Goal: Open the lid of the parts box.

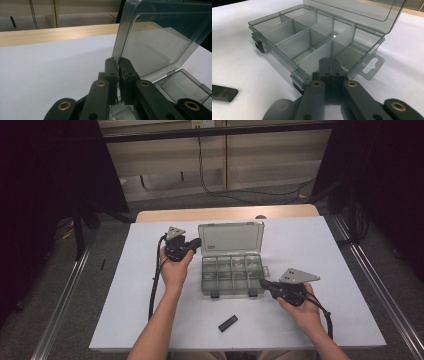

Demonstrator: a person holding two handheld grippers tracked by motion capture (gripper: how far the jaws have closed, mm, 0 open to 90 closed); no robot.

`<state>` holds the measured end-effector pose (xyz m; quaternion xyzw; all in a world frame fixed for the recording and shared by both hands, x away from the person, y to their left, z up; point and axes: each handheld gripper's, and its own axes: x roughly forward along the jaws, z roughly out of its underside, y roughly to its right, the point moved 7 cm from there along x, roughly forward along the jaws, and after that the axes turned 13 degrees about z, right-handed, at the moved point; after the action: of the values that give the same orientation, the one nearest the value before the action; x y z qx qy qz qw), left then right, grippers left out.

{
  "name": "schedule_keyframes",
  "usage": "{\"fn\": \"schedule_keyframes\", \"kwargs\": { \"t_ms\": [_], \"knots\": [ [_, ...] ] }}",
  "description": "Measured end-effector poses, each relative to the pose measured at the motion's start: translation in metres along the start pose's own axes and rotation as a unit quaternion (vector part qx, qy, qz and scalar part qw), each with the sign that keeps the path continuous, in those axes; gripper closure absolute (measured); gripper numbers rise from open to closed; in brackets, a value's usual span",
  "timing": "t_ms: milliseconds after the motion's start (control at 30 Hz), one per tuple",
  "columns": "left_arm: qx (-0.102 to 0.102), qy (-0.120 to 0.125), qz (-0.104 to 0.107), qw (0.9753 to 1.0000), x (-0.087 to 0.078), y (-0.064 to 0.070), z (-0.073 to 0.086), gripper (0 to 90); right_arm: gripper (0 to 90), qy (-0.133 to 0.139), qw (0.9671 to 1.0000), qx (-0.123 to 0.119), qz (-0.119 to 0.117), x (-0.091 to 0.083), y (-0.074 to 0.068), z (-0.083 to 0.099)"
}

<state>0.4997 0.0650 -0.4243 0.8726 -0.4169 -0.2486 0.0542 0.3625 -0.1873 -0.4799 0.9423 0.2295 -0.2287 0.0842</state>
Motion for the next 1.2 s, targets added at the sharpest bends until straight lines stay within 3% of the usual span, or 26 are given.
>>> {"fn": "schedule_keyframes", "kwargs": {
  "t_ms": [833,1200],
  "knots": [
    [-0.02,-0.007,-0.005,0.9998,0.009,-0.009,0.0,86.4,90.0,0.001,1.0,0.0,0.0,0.0,0.0,0.0],
    [-0.015,-0.027,0.002,0.9995,0.009,-0.007,0.006,86.2,90.0,0.001,1.0,0.003,0.0,0.0,0.0,0.0]
  ]
}}
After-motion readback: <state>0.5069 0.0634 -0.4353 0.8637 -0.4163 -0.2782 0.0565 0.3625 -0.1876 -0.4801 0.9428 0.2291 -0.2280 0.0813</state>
